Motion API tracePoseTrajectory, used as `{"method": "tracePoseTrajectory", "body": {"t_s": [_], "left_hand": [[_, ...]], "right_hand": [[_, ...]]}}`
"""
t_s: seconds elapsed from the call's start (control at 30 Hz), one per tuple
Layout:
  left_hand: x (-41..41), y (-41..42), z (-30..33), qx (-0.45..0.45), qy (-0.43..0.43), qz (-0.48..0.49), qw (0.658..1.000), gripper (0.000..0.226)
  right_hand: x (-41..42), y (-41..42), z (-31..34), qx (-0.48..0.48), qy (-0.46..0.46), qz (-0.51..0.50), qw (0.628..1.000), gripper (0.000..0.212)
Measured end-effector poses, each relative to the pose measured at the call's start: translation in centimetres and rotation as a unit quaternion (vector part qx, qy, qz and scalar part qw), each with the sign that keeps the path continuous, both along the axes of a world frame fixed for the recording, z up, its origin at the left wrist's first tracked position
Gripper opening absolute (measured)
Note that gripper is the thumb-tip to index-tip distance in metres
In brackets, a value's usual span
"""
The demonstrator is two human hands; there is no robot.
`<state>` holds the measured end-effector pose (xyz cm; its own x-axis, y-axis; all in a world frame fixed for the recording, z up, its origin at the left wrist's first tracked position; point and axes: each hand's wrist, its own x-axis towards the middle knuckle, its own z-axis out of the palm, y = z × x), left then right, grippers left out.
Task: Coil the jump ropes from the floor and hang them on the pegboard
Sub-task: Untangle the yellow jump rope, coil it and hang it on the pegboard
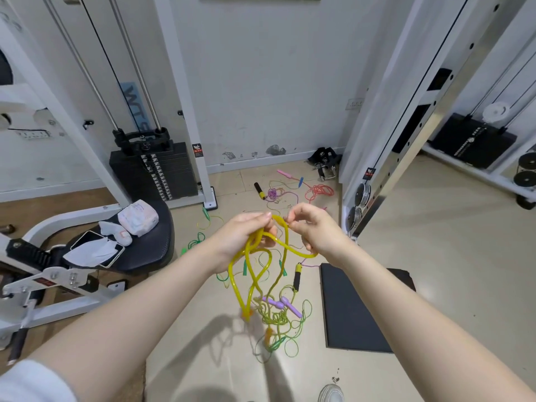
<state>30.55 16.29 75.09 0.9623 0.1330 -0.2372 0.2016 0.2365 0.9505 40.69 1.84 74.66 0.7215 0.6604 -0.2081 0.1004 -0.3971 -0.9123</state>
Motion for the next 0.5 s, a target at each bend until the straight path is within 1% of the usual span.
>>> {"method": "tracePoseTrajectory", "body": {"t_s": [0.07, 0.1, 0.17, 0.2, 0.27, 0.33, 0.4, 0.47, 0.5], "left_hand": [[-0.2, 0.2, -0.2, 0.043, 0.036, -0.028, 0.998, 0.029], [-0.2, 0.3, -0.3, 0.065, 0.049, -0.039, 0.996, 0.029], [-0.3, 0.3, -0.5, 0.093, 0.059, -0.058, 0.992, 0.031], [-0.4, 0.3, -0.5, 0.102, 0.06, -0.062, 0.991, 0.032], [-0.6, 0.6, -0.5, 0.121, 0.06, -0.059, 0.989, 0.033], [-0.7, 0.9, -0.4, 0.12, 0.06, -0.045, 0.99, 0.033], [-0.8, 0.9, -0.4, 0.077, 0.054, -0.036, 0.995, 0.033], [-0.8, 0.4, -0.2, 0.044, 0.045, -0.051, 0.997, 0.033], [-0.8, 0.2, -0.2, 0.042, 0.045, -0.062, 0.996, 0.032]], "right_hand": [[0.2, 0.1, -0.3, -0.092, -0.116, 0.031, 0.989, 0.019], [0.3, 0.3, -0.4, -0.12, -0.165, 0.042, 0.978, 0.019], [0.4, 0.8, -1.0, -0.152, -0.244, 0.072, 0.955, 0.023], [0.4, 1.0, -1.3, -0.165, -0.263, 0.091, 0.946, 0.026], [0.3, 1.1, -1.7, -0.174, -0.245, 0.129, 0.945, 0.028], [-0.1, 1.0, -1.9, -0.171, -0.192, 0.155, 0.954, 0.019], [-0.6, 1.3, -2.2, -0.174, -0.181, 0.142, 0.957, 0.028], [-1.1, 1.7, -2.6, -0.168, -0.21, 0.105, 0.957, 0.024], [-1.4, 2.0, -2.7, -0.165, -0.219, 0.089, 0.958, 0.022]]}}
